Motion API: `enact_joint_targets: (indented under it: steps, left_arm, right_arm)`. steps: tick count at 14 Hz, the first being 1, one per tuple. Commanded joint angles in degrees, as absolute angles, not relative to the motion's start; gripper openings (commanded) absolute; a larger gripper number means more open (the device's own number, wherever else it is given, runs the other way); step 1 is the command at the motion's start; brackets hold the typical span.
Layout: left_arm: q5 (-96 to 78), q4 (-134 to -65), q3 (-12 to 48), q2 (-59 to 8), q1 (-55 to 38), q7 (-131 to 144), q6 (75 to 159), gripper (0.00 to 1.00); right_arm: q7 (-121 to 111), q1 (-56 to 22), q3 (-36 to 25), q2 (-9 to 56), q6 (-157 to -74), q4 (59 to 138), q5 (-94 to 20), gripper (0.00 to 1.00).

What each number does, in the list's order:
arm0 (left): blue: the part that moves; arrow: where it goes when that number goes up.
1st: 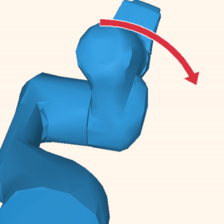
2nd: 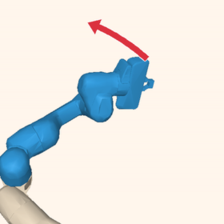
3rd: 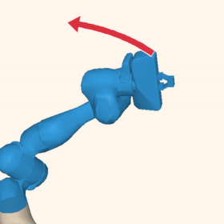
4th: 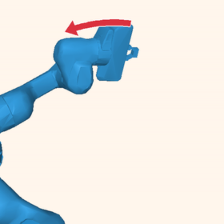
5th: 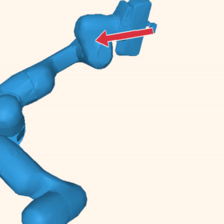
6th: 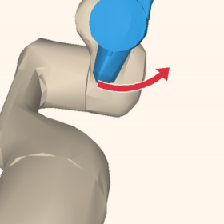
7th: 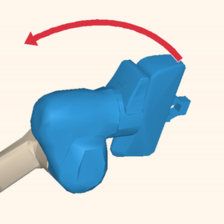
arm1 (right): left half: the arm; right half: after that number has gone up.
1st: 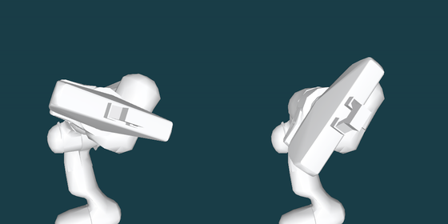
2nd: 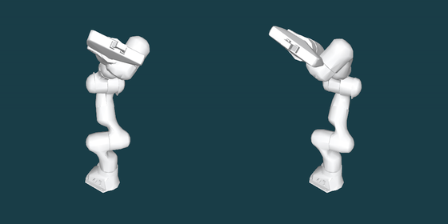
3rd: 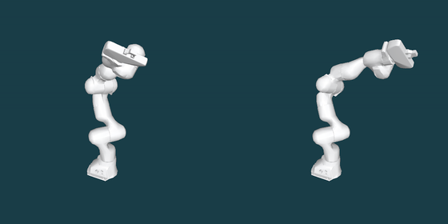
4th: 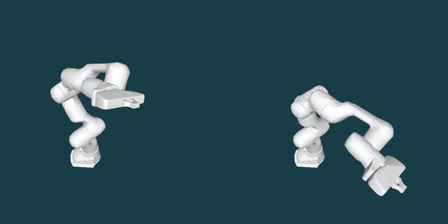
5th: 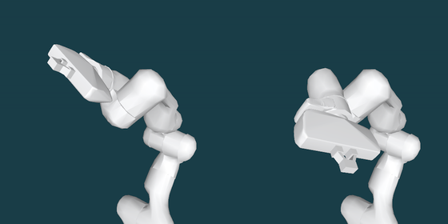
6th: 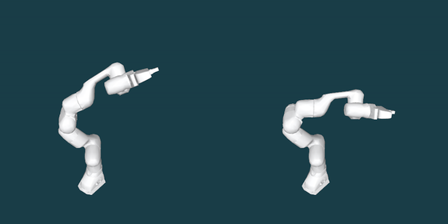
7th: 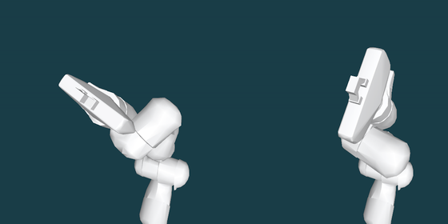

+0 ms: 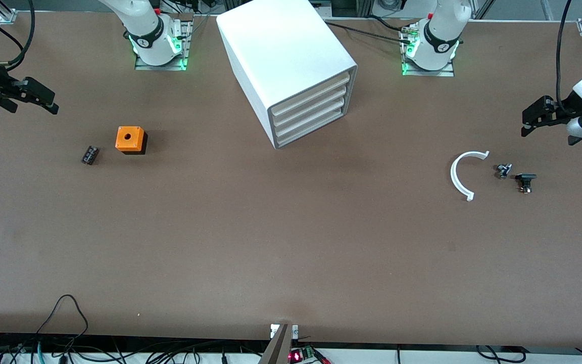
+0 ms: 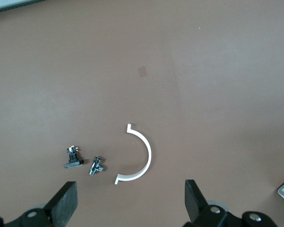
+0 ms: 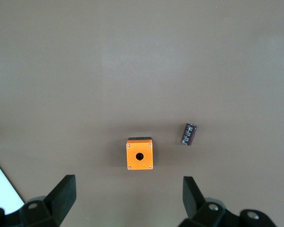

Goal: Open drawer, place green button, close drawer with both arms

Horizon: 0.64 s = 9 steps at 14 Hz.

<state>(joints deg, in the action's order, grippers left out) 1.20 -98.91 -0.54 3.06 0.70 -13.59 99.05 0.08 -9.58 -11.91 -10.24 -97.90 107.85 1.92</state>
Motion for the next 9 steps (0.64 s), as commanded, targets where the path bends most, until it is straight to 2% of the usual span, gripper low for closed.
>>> enact_joint_targets:
  steps: [1, 9]
  left_arm:
    - [1.7, -96.5, -0.6, 1.8, 0.5, -14.4, 96.6, 1.00]
    - [1.7, -96.3, 0.2, 1.9, 0.6, -10.9, 95.2, 1.00]
  right_arm:
    - [-0.6, -9.2, -11.9, -10.2, -97.0, 107.1, 1.8, 1.00]
    - [-0.6, -9.3, -11.6, -10.4, -97.0, 106.8, 1.8, 1.00]
